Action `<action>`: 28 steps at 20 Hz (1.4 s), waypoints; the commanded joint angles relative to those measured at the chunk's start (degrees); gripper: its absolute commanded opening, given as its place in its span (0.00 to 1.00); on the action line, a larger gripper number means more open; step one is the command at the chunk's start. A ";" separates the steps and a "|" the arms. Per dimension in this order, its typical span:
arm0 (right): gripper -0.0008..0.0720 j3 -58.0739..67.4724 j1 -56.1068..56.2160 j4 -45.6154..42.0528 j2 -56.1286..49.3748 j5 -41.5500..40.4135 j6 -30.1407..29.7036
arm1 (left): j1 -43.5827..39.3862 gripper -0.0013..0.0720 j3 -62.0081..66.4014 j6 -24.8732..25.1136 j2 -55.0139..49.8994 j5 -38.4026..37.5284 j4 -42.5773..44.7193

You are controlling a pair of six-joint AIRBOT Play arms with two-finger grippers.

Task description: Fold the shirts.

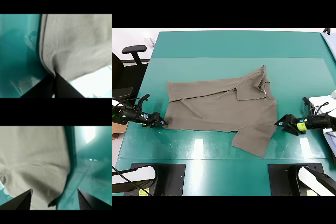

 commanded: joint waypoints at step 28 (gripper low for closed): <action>0.02 -1.55 11.32 16.61 7.69 -10.03 2.47 | -0.02 0.05 4.61 0.04 1.97 -14.14 -14.21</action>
